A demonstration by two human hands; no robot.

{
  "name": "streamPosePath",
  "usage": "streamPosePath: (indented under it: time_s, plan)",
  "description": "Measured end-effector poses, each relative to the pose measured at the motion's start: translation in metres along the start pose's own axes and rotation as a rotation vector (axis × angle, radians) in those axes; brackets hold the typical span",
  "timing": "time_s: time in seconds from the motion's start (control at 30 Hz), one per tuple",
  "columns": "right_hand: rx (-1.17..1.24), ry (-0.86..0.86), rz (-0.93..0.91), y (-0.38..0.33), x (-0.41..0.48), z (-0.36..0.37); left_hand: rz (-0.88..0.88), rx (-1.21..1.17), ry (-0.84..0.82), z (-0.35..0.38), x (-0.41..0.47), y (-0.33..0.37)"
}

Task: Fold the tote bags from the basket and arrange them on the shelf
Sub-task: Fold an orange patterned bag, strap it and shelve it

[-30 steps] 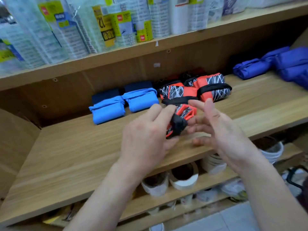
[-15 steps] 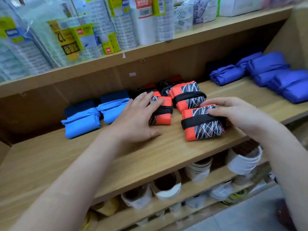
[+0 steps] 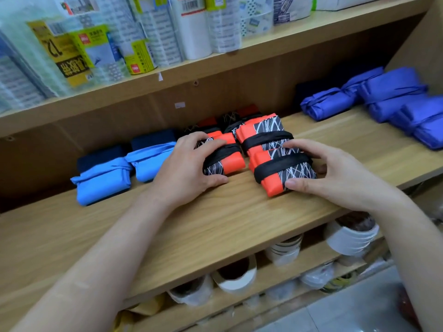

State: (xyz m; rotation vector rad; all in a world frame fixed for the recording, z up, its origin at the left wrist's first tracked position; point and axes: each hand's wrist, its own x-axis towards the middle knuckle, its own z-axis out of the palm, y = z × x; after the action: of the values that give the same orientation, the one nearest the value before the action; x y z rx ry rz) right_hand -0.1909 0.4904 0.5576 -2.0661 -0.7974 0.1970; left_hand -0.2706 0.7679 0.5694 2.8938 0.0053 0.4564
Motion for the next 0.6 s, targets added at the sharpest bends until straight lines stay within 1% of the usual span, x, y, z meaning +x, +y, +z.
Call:
streamPosePath:
  time_s: [0.13, 0.23, 0.3, 0.37, 0.5, 0.6]
  plan:
    - [-0.034, 0.03, -0.053, 0.002, 0.001, 0.001, 0.009, -0.014, 0.029, 0.002, -0.001, 0.0]
    - [-0.063, 0.018, -0.052, 0.001, -0.002, 0.001, -0.005, -0.035, 0.045, 0.0, -0.005, 0.003]
    - [-0.048, 0.057, -0.047, 0.0, -0.006, 0.001, 0.008, -0.061, 0.074, -0.004, -0.01, 0.006]
    - [-0.003, 0.176, -0.037, -0.002, -0.01, 0.004, 0.025, -0.083, 0.108, -0.01, -0.017, 0.01]
    - [0.049, 0.508, 0.013, -0.004, -0.031, 0.007, 0.053, -0.198, 0.194, -0.02, -0.043, 0.024]
    - [0.035, 0.643, 0.015, -0.008, -0.062, 0.012, 0.12, -0.291, 0.262, -0.024, -0.068, 0.036]
